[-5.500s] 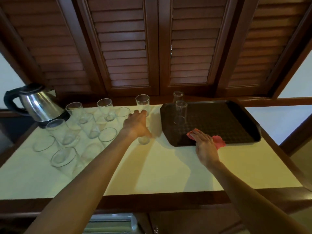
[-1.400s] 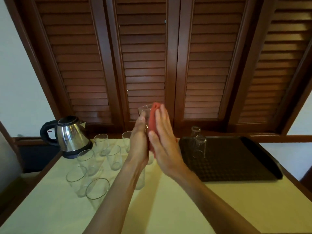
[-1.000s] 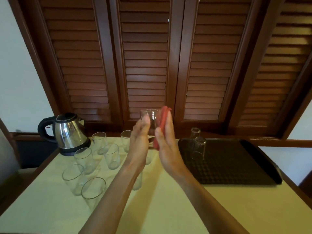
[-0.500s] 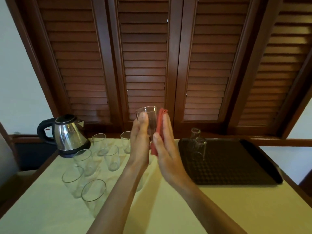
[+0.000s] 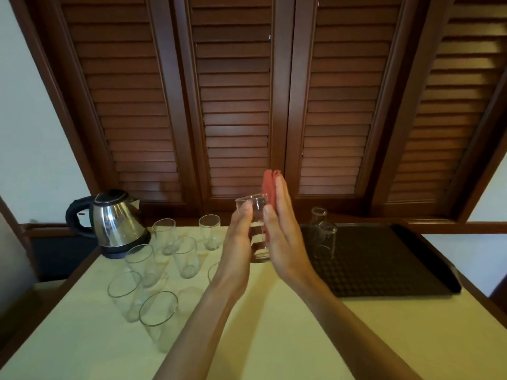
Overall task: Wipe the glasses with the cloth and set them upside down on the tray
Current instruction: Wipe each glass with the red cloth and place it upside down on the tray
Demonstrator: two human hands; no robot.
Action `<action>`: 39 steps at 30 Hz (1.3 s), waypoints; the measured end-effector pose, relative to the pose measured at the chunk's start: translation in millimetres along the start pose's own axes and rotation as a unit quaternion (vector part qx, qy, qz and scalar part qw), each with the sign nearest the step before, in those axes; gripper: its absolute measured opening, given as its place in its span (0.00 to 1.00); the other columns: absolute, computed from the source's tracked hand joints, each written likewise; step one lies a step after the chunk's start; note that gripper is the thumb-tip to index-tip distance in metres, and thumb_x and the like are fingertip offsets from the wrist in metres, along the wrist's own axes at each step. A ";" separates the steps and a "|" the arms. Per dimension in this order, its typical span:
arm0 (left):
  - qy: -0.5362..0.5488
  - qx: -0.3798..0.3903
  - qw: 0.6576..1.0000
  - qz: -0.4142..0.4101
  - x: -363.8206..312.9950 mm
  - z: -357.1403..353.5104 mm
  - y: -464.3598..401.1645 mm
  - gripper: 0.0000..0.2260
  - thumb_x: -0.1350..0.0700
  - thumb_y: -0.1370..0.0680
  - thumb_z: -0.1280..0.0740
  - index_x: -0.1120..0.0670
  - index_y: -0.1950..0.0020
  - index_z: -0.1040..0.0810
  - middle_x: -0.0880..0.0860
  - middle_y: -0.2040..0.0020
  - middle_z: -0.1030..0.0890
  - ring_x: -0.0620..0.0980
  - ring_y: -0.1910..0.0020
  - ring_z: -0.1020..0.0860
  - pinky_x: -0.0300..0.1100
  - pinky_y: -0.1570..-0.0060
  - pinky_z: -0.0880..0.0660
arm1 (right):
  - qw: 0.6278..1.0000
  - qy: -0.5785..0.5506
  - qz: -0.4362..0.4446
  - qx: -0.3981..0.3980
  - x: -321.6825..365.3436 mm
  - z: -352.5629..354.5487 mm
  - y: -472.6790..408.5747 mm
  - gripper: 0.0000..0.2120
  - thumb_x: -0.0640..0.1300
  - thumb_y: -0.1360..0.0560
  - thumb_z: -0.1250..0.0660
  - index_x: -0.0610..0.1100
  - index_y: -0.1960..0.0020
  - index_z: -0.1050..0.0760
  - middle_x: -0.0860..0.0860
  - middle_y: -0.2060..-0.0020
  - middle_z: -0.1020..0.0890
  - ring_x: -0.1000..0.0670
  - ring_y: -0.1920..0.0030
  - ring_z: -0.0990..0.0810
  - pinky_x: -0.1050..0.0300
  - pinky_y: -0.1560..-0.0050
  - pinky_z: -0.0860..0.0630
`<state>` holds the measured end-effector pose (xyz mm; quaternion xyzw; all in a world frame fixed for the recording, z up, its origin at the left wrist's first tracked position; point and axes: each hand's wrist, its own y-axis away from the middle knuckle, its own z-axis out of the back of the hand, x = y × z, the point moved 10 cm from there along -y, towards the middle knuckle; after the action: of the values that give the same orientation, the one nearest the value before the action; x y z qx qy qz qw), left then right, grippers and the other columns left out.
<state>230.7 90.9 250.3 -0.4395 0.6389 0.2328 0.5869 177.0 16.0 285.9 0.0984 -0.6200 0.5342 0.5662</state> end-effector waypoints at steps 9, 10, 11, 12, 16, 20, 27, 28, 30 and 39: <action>0.171 0.004 0.982 0.075 14.6 0.9 5.1 0.27 0.38 0.14 0.49 0.53 0.30 0.20 0.58 0.34 0.16 0.56 0.33 0.19 0.51 0.39 0.22 | 0.974 0.177 0.128 0.059 38.0 -10.7 11.9 0.26 0.47 0.14 0.50 0.48 0.18 0.53 0.55 0.18 0.54 0.54 0.18 0.59 0.51 0.19 0.57; 0.191 0.005 0.978 0.083 14.8 1.5 5.1 0.27 0.38 0.14 0.49 0.54 0.29 0.21 0.59 0.36 0.16 0.56 0.35 0.17 0.50 0.41 0.20 | 0.959 0.215 0.167 0.075 41.8 -17.9 20.6 0.26 0.47 0.14 0.50 0.47 0.18 0.52 0.55 0.18 0.53 0.53 0.18 0.59 0.51 0.19 0.59; 0.212 0.001 0.974 0.081 12.3 5.9 3.0 0.28 0.38 0.14 0.48 0.55 0.28 0.22 0.59 0.38 0.15 0.56 0.38 0.16 0.49 0.45 0.18 | 0.948 0.230 0.196 0.102 40.9 -25.3 31.9 0.26 0.48 0.14 0.51 0.47 0.18 0.51 0.55 0.18 0.52 0.52 0.18 0.58 0.49 0.19 0.59; 0.215 -0.012 0.974 0.070 8.8 12.6 -0.1 0.30 0.37 0.14 0.48 0.57 0.28 0.22 0.59 0.40 0.14 0.57 0.39 0.15 0.49 0.46 0.18 | 0.948 0.212 0.196 0.130 33.9 -28.5 41.7 0.26 0.48 0.14 0.51 0.48 0.18 0.51 0.56 0.18 0.53 0.53 0.18 0.57 0.47 0.19 0.57; 0.163 -0.014 0.986 0.043 2.0 11.5 -0.7 0.31 0.36 0.15 0.51 0.55 0.27 0.23 0.57 0.36 0.15 0.55 0.35 0.18 0.51 0.40 0.21 | 0.989 0.067 0.091 0.099 24.8 -6.6 23.3 0.26 0.47 0.14 0.50 0.52 0.18 0.55 0.60 0.18 0.54 0.57 0.19 0.55 0.46 0.19 0.48; 0.217 -0.012 0.974 0.071 12.6 5.4 1.4 0.32 0.34 0.16 0.48 0.55 0.24 0.27 0.58 0.31 0.18 0.58 0.29 0.22 0.55 0.33 0.25 | 0.962 0.167 0.193 0.101 42.7 -24.1 37.2 0.24 0.48 0.13 0.52 0.43 0.19 0.44 0.53 0.18 0.48 0.53 0.18 0.54 0.50 0.19 0.55; 0.197 0.033 0.979 0.045 0.0 -4.8 6.5 0.35 0.32 0.18 0.48 0.56 0.28 0.22 0.61 0.31 0.19 0.58 0.33 0.19 0.53 0.35 0.21 | 0.986 0.052 0.155 0.041 45.6 -3.1 23.9 0.25 0.41 0.17 0.38 0.48 0.22 0.38 0.50 0.18 0.59 0.52 0.18 0.54 0.55 0.21 0.44; 0.206 0.024 0.977 0.044 -2.6 -1.2 4.4 0.34 0.32 0.19 0.46 0.57 0.29 0.21 0.62 0.32 0.19 0.58 0.35 0.18 0.52 0.39 0.20 | 0.980 0.068 0.180 0.047 48.0 -8.2 29.7 0.24 0.40 0.18 0.35 0.47 0.23 0.35 0.48 0.18 0.58 0.49 0.18 0.54 0.50 0.20 0.43; 0.180 -0.002 0.983 0.027 -6.7 7.7 -0.5 0.33 0.32 0.19 0.45 0.56 0.30 0.20 0.62 0.34 0.18 0.58 0.35 0.18 0.52 0.38 0.22 | 0.979 0.067 0.189 0.048 44.7 -11.9 36.2 0.26 0.44 0.17 0.35 0.49 0.21 0.38 0.51 0.17 0.54 0.49 0.18 0.53 0.41 0.21 0.41; 0.121 -0.023 0.992 0.025 -10.8 17.1 -0.3 0.37 0.27 0.25 0.35 0.55 0.31 0.20 0.63 0.34 0.18 0.62 0.33 0.20 0.61 0.32 0.25 | 0.983 0.105 0.142 0.055 25.9 -23.0 44.2 0.27 0.47 0.14 0.45 0.51 0.18 0.52 0.57 0.18 0.53 0.55 0.18 0.56 0.55 0.19 0.49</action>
<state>239.4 107.8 257.2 -0.4618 0.7106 0.2071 0.4888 149.8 64.5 277.6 -0.0163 -0.5346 0.6500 0.5399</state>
